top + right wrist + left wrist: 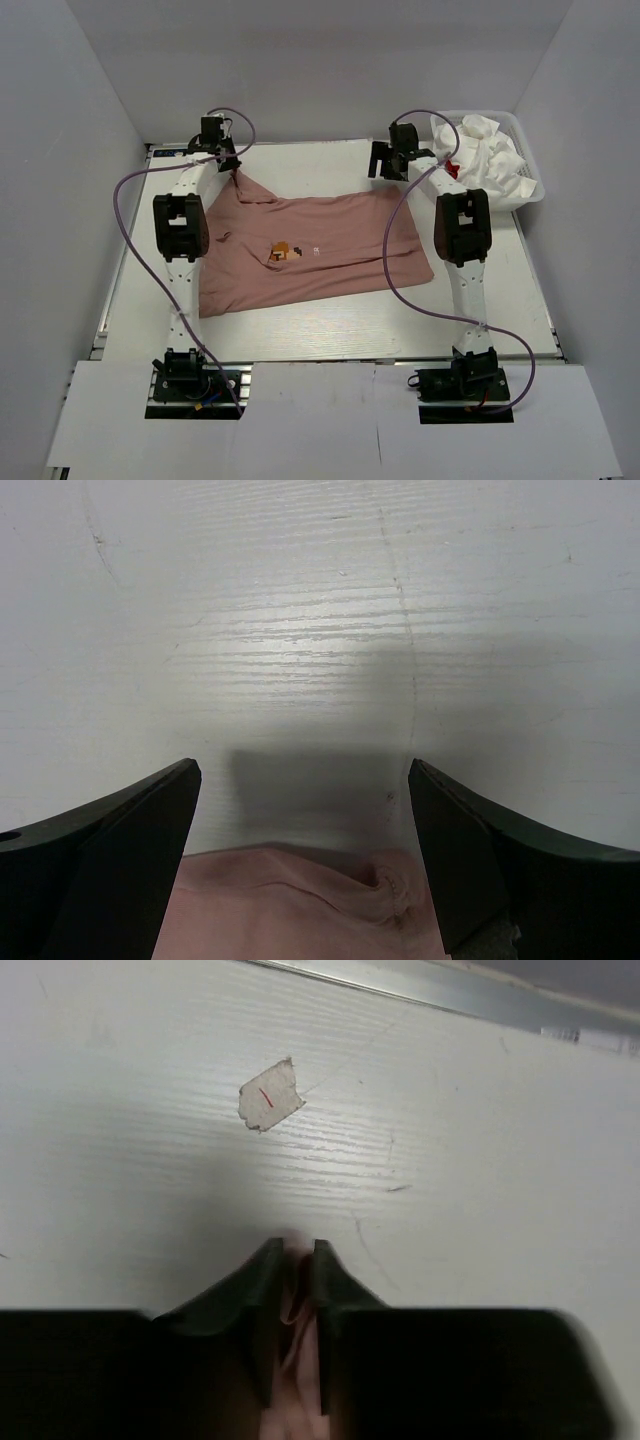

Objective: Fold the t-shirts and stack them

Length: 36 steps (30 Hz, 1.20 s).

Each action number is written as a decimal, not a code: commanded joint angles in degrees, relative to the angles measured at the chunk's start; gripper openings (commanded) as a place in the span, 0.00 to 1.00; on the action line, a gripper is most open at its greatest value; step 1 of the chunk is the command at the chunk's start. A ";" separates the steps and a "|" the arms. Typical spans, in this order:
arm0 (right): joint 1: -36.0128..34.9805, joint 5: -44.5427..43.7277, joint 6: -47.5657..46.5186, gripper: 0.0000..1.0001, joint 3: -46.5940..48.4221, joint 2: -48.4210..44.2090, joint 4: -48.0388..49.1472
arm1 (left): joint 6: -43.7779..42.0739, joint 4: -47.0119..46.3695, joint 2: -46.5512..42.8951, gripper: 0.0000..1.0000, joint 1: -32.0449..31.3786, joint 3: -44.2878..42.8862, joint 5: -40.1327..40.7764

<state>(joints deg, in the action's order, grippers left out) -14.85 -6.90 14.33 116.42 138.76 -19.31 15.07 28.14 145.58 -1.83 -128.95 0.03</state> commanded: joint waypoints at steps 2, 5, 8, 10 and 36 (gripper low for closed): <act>-0.09 1.26 -0.88 0.87 0.91 0.28 2.52 | 0.31 -2.47 -0.12 0.00 -0.02 -1.75 2.06; -0.26 -1.96 0.17 0.86 1.09 0.46 0.33 | 0.84 -2.48 -0.73 0.00 -0.02 -1.14 4.98; -0.01 -4.70 0.52 0.86 -0.93 -0.15 -1.17 | 0.84 -3.09 -4.24 0.00 -0.02 2.11 4.28; -0.18 -5.49 0.79 0.84 -2.68 -0.77 -2.57 | 0.84 -3.71 -7.31 0.00 -0.02 5.61 3.75; -2.64 -2.24 -1.32 0.00 -37.73 -31.95 13.42 | 15.60 -8.11 -56.26 0.00 -0.02 64.42 1.99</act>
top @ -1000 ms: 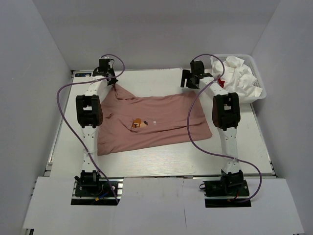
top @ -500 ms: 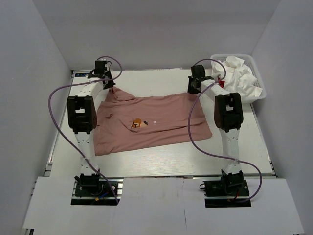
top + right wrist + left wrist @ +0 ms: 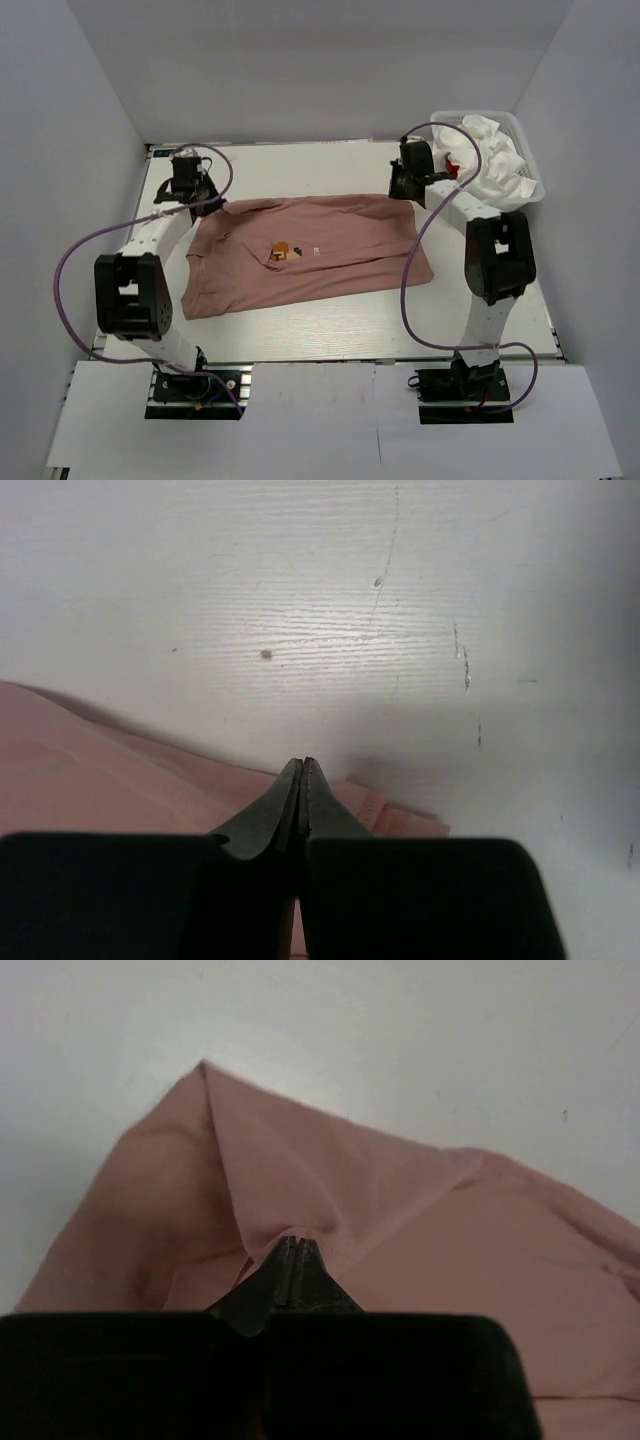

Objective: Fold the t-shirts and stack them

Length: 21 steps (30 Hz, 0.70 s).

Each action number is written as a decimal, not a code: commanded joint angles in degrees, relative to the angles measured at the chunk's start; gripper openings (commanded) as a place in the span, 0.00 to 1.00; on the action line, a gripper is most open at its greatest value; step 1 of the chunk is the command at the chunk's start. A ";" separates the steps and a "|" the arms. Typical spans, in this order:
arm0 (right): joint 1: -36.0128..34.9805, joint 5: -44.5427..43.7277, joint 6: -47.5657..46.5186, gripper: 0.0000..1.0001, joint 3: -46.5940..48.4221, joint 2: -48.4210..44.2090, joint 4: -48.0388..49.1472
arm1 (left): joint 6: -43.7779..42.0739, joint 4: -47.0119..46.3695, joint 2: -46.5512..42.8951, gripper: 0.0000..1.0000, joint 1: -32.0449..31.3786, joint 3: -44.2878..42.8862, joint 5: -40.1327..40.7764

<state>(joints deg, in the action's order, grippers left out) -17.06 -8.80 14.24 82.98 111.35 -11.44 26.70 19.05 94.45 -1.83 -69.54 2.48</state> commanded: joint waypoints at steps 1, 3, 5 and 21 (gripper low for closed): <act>-0.52 -0.52 -1.23 0.00 -5.10 -5.35 5.90 | 5.02 1.69 -7.07 0.00 -0.02 6.51 0.41; -0.52 -1.13 -1.75 0.00 -7.12 -8.16 5.91 | 5.64 3.88 -13.40 0.00 -0.02 10.29 3.14; -0.52 -2.09 -1.85 0.00 -8.27 -10.52 5.99 | 7.66 6.25 -19.97 0.00 -0.02 13.54 6.02; -0.26 -4.12 -2.11 0.00 -19.26 -18.89 8.19 | 20.75 14.60 -47.70 0.00 -0.02 36.84 3.85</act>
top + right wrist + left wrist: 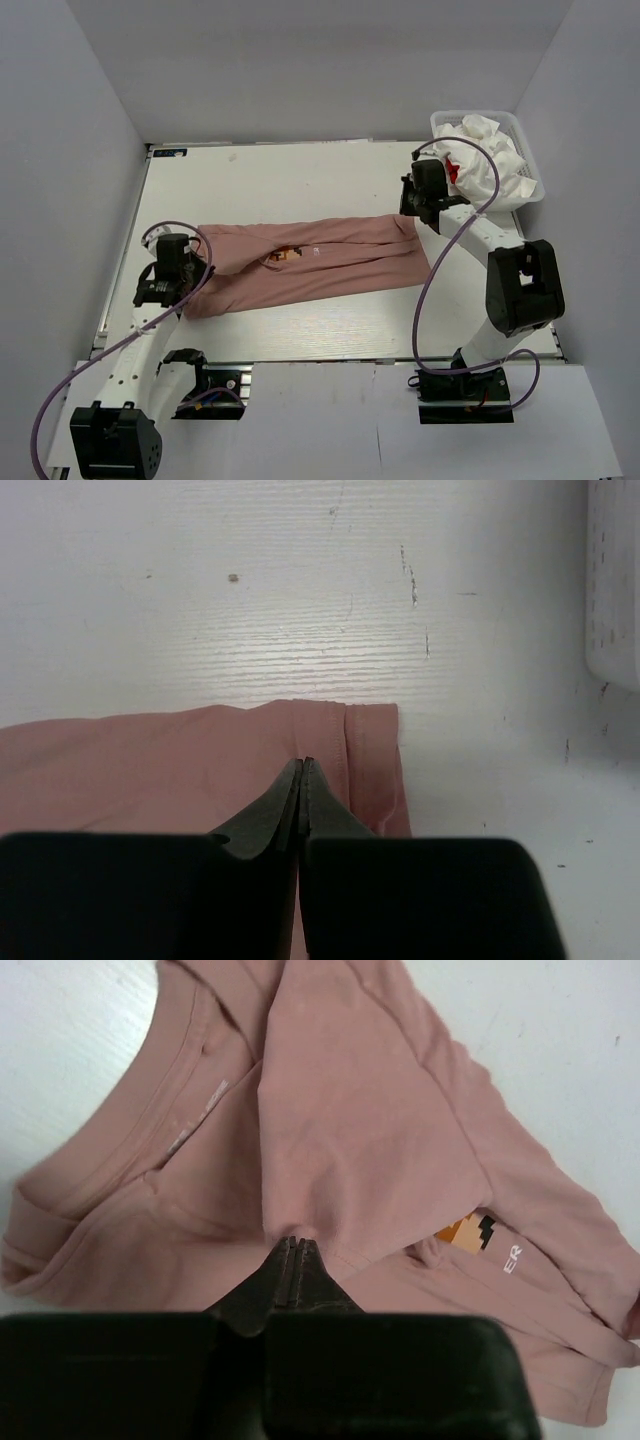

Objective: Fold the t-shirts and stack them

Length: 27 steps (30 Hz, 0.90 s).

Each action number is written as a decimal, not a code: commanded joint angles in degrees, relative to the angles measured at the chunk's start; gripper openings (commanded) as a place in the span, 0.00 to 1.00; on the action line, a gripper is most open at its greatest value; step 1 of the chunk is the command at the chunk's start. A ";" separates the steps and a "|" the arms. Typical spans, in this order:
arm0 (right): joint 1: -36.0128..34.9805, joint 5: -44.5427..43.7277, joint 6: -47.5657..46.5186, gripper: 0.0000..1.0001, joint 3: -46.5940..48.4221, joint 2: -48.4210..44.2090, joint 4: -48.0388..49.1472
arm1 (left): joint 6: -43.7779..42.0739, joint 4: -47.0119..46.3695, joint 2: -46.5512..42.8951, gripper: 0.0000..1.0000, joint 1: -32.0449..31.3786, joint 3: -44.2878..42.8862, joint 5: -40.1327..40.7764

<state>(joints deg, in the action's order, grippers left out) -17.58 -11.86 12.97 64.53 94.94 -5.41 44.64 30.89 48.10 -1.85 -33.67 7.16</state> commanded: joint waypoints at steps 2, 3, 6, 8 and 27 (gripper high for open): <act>0.09 -1.06 -0.76 0.00 -1.51 -2.65 2.07 | 2.82 6.01 -1.34 0.25 0.00 0.98 -0.83; 0.18 -0.98 -0.41 0.00 -1.60 -2.65 2.16 | 3.60 7.41 -1.34 0.36 0.00 0.98 -0.83; 0.27 -1.77 0.30 0.30 -1.87 -2.65 1.81 | 4.13 11.64 -0.81 1.00 0.00 -0.25 1.45; 0.18 -1.42 -0.05 0.49 -1.69 -2.56 0.76 | 4.14 12.17 -0.29 1.00 0.00 -0.86 1.46; 0.09 -3.34 -1.28 0.58 7.35 13.94 -5.57 | 3.00 -17.89 36.94 1.00 0.00 -10.71 -12.43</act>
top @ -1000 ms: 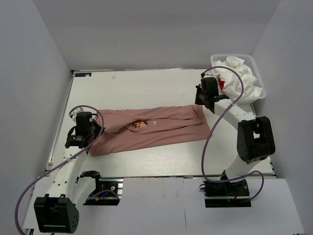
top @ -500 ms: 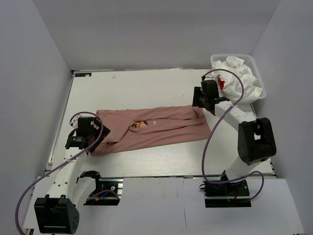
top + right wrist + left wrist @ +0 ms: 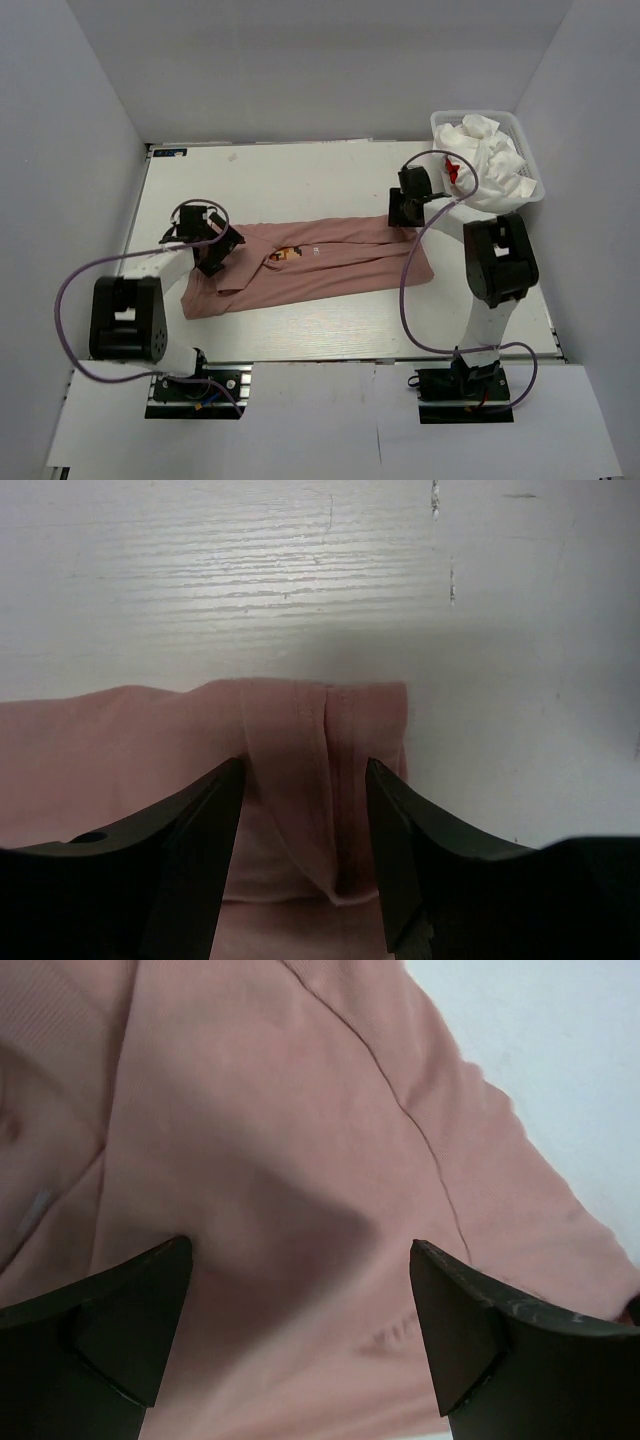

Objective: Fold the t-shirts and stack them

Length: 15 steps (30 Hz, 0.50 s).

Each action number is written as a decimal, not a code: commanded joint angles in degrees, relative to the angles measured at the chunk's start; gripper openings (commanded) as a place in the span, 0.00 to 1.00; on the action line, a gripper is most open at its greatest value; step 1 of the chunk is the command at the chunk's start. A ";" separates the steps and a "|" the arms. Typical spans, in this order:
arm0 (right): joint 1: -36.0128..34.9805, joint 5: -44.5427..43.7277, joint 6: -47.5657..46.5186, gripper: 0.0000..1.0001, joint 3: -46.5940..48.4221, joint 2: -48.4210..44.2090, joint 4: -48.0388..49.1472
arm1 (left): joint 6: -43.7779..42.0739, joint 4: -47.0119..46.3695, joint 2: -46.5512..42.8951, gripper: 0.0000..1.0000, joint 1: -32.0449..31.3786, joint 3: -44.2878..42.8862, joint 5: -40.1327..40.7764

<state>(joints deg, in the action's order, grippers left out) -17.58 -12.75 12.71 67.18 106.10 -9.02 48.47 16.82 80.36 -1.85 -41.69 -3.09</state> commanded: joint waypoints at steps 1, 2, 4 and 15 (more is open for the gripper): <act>0.27 -2.63 -0.93 0.58 5.85 3.49 -2.41 | -0.83 -3.81 6.29 1.00 0.00 -3.21 -1.57; 0.36 -3.15 -0.67 0.58 6.47 4.63 -2.50 | -0.83 -3.03 7.70 1.00 0.00 -3.83 -0.61; 0.71 -6.66 2.13 0.58 7.61 5.95 -3.02 | -1.45 -1.54 11.20 1.00 1.23 -3.84 0.18; 5.88 -12.74 14.63 0.02 9.82 5.26 -3.82 | -2.06 3.65 21.24 1.00 2.28 -4.35 3.44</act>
<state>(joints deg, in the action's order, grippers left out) -13.74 -23.62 24.34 75.66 113.30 -13.58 48.07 12.36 93.91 -0.47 -49.25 -4.03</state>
